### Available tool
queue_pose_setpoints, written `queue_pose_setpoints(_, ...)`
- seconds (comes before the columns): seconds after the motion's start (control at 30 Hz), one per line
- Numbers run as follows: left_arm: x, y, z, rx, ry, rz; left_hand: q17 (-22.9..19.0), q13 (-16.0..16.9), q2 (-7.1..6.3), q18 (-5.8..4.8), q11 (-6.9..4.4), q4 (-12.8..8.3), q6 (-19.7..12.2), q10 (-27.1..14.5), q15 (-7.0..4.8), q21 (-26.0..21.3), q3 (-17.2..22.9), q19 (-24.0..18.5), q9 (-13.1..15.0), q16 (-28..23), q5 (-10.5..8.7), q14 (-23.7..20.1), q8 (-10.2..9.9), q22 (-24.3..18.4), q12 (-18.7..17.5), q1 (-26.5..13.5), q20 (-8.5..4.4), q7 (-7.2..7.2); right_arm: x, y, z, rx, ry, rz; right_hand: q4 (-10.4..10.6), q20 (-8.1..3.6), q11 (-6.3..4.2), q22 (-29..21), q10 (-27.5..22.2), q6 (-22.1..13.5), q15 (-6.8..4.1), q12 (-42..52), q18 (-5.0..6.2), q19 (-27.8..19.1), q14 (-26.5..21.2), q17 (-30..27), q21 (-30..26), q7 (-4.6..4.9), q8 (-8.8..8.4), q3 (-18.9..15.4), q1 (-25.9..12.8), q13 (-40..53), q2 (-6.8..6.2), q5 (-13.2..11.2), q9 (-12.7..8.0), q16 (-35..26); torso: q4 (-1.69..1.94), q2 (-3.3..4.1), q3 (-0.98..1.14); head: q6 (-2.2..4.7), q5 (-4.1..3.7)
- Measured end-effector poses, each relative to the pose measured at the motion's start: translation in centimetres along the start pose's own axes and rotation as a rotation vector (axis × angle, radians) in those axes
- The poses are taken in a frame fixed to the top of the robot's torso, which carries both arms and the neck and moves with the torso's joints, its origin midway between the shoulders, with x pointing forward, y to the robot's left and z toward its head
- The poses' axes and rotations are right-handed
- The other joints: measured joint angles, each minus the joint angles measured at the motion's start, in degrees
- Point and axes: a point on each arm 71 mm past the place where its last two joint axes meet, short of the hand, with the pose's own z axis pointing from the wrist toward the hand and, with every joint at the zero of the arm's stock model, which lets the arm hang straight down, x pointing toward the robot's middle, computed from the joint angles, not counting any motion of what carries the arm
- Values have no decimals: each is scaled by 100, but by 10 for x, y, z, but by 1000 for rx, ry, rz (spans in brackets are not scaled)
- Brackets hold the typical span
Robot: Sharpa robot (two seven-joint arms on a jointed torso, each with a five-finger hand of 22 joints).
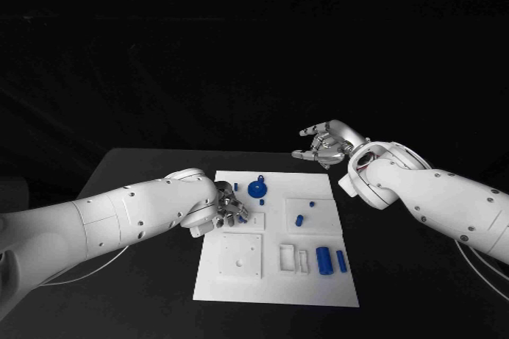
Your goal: Assemble the parts on the task board
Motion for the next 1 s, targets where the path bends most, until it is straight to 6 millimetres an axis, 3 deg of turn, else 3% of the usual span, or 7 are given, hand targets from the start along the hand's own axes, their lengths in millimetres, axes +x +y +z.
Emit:
queue_pose_setpoints(0.27,1,-1,-1,3,-3,20,-39,-15,30,0,0,35,0,0,1,-72,-65,24,120,0,-142,0,-13,88,0,45,0,0,0,0,0,0,2,0,0,0,0,5,0,0,0,0,0,0,0,0,0,0,0,0,0,0,0,0,0,0,0,-1,0,3,0)
queue_pose_setpoints(1.0,1,-2,0,-1,-20,54,-76,-36,24,0,0,63,0,0,11,-213,-95,41,545,0,-209,7,2,220,0,52,-1,0,1,0,1,3,9,1,0,0,0,3,0,0,0,0,0,0,0,-4,0,0,0,0,0,1,0,-1,0,0,0,-1,2,1,-4)
